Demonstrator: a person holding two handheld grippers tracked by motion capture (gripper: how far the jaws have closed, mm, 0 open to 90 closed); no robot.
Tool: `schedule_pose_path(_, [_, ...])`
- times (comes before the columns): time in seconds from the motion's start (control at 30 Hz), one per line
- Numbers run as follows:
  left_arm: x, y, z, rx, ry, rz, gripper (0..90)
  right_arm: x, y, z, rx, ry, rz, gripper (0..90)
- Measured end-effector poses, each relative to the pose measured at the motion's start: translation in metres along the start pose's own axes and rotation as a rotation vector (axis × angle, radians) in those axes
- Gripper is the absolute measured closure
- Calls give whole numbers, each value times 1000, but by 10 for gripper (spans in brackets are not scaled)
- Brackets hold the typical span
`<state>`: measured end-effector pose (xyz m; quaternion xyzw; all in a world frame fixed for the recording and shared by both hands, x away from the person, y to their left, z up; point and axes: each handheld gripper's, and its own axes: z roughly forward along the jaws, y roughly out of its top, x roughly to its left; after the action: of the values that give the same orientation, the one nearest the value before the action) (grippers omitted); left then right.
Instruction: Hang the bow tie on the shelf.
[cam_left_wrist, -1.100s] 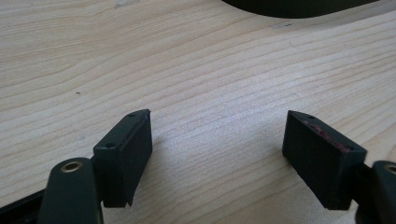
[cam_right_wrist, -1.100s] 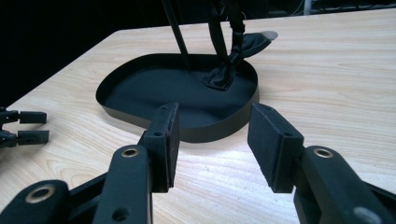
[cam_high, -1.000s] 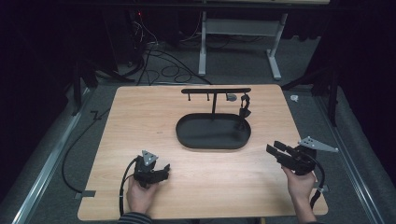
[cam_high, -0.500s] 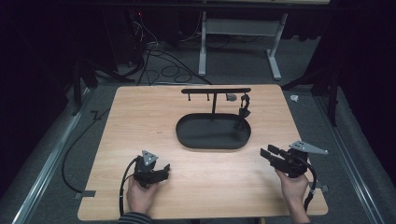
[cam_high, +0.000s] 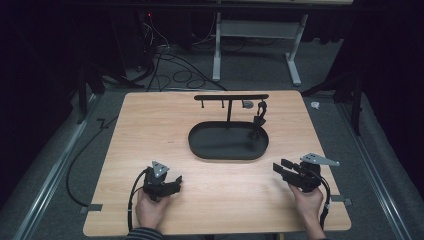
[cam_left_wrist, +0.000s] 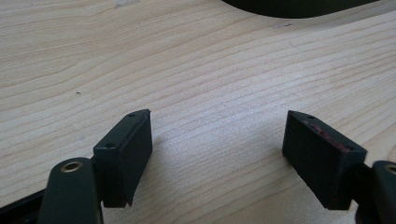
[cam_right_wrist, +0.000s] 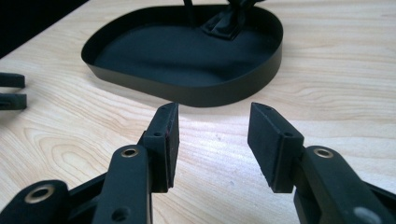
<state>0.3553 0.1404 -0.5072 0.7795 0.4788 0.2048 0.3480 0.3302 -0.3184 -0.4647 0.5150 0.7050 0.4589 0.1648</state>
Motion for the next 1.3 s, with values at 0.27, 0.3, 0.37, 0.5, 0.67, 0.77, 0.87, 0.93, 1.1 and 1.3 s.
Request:
schedule_pose_path(0.27, [0, 0, 0, 0, 0, 0, 247, 3, -5, 10, 29, -10, -10, 552])
schedule_pose_path(0.3, [0, 0, 0, 0, 0, 0, 247, 3, -5, 10, 29, -10, -10, 552])
schedule_pose_path(0.37, [0, 0, 0, 0, 0, 0, 246, 4, -6, 12, 36, -10, -10, 552])
schedule_pose_path(0.5, [0, 0, 0, 0, 0, 0, 247, 8, -8, 16, 57, -25, -35, 549])
schedule_pose_path(0.67, [0, 0, 0, 0, 0, 0, 246, 12, -11, 20, 76, -48, -72, 546])
schedule_pose_path(0.77, [0, 0, 0, 0, -1, 0, 247, 14, -13, 23, 93, -59, -85, 546])
schedule_pose_path(0.87, [0, 0, 0, 0, -1, 0, 247, 15, -15, 25, 98, -64, -88, 546])
schedule_pose_path(0.93, [0, 0, 0, 0, -1, 0, 247, 16, -16, 26, 98, -71, -98, 546])
schedule_pose_path(1.1, [0, 0, 0, 0, -1, 0, 247, 19, -19, 32, 119, -86, -123, 545])
schedule_pose_path(1.3, [0, 0, 0, 0, 0, 0, 247, 23, -21, 35, 143, -103, -141, 528])
